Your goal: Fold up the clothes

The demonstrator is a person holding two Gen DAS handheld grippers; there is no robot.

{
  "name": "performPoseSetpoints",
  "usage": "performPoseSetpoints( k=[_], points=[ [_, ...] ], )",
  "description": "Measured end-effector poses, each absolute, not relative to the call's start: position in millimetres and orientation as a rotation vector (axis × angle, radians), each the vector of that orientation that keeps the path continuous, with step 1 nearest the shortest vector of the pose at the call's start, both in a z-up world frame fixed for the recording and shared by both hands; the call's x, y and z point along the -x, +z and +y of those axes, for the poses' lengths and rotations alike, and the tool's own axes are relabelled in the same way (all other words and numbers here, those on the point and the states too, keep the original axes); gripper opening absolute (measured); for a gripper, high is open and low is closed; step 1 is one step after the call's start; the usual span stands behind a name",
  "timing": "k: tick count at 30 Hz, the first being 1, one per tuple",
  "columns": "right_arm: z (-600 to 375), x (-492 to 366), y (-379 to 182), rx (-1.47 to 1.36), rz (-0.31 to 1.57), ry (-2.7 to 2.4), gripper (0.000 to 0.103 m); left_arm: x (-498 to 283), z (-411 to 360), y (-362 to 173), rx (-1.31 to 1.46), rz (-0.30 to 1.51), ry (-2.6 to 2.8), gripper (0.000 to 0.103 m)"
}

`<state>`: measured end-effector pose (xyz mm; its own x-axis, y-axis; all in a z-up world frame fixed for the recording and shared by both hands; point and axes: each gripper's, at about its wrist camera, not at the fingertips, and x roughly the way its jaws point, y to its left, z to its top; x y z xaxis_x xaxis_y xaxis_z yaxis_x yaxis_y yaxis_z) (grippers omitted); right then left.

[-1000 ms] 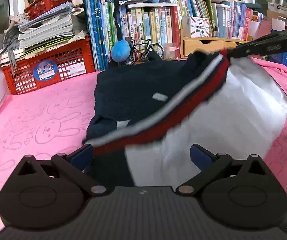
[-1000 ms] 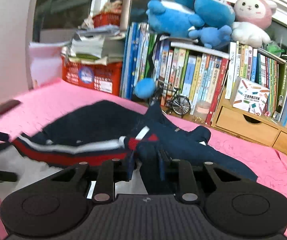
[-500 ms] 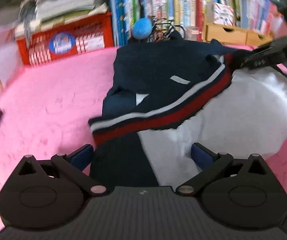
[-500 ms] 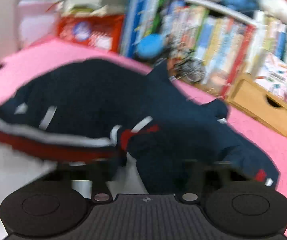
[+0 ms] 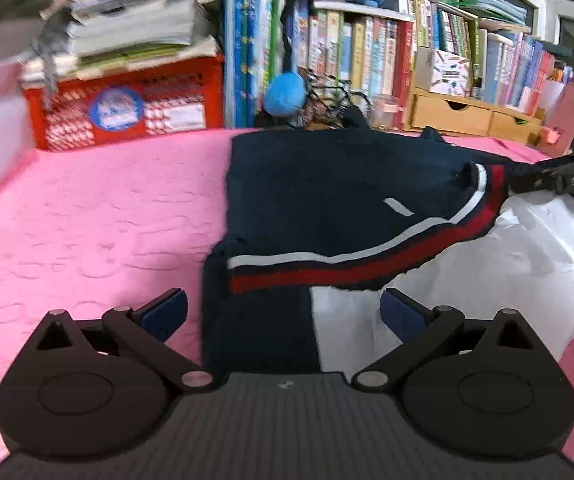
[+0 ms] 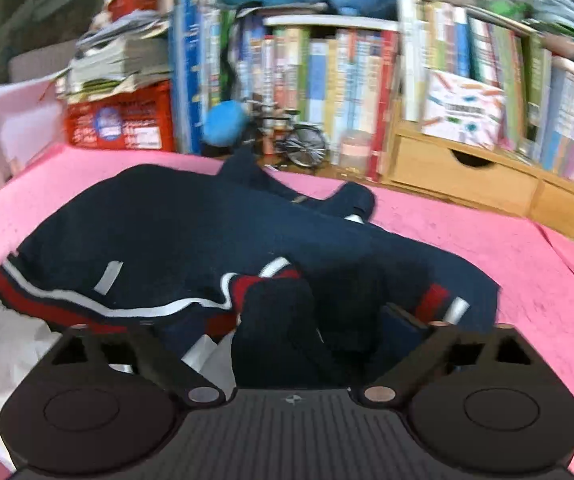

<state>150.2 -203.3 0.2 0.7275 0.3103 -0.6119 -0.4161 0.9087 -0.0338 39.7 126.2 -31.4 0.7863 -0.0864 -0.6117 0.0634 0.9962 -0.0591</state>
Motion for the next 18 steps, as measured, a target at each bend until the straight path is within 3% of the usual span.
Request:
performPoseSetpoints(
  k=[2,4,6,8,11,12,15,18],
  points=[
    [-195.4,-157.4,-11.1,0.190,0.681,0.411,0.091,-48.6,127.6,-40.2,0.097,0.716,-0.099,0.092],
    [-189.3,-156.7,-21.7,0.172,0.719,0.432,0.061,-43.7,120.4,-41.8,0.089,0.696,-0.089,0.068],
    [-183.8,-149.2,-27.4,0.173,0.717,0.438,0.058,-34.1,112.8,-37.2,0.044,0.656,-0.082,0.055],
    [-182.5,-138.0,-26.4,0.192,0.683,0.438,0.052,-31.2,112.7,-32.7,0.053,0.644,-0.094,0.048],
    [-191.2,-128.9,-19.0,0.123,0.656,0.415,0.023,-33.3,121.1,-26.0,0.123,0.661,-0.098,0.040],
    [-195.4,-124.6,-14.8,0.094,0.637,0.402,0.016,-34.6,124.7,-20.4,0.174,0.667,-0.092,0.031],
    [-208.2,-93.7,16.2,0.019,0.502,0.387,0.013,-40.6,136.1,16.2,0.298,0.580,-0.178,0.027],
    [-217.4,-65.6,61.9,0.073,0.333,0.326,0.013,-64.4,127.6,57.1,0.168,0.429,-0.190,0.027]
  ],
)
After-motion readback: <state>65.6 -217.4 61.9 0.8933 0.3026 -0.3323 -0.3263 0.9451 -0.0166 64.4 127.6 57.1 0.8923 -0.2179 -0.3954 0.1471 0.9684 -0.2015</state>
